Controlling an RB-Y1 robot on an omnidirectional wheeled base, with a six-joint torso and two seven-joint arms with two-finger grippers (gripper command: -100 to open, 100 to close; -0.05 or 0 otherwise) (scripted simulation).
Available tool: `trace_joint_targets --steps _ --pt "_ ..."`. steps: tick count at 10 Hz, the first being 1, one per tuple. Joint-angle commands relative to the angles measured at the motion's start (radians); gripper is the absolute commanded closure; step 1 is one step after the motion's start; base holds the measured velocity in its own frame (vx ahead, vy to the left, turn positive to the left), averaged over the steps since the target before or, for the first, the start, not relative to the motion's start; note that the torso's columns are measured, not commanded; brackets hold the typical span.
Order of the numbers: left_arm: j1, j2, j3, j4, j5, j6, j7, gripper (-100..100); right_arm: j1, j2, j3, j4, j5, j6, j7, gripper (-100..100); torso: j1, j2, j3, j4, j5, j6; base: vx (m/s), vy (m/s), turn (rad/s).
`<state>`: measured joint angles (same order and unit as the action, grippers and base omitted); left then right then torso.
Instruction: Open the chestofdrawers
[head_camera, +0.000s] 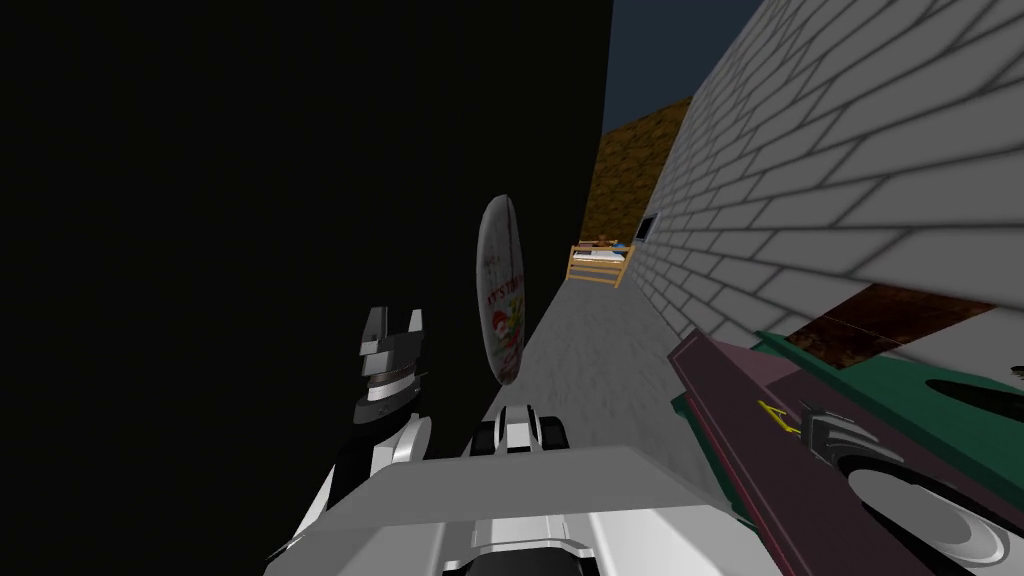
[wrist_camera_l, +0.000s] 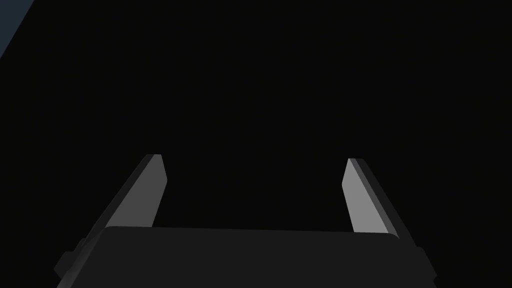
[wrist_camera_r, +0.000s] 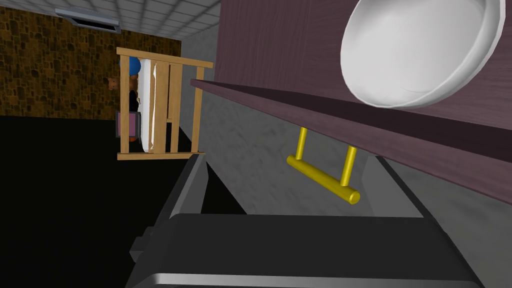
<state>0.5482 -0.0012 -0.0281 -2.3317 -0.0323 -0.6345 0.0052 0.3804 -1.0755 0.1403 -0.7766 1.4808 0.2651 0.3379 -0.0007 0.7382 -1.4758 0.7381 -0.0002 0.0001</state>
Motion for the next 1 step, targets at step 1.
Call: trace_joint_targets --steps 1 --pt "0.0 0.0 0.0 0.0 0.0 0.0 0.0 0 0.0 0.0 0.0 0.0 0.0 0.0 0.0 0 0.0 0.0 0.0 0.0 0.0 0.0 0.0 0.0 0.0"
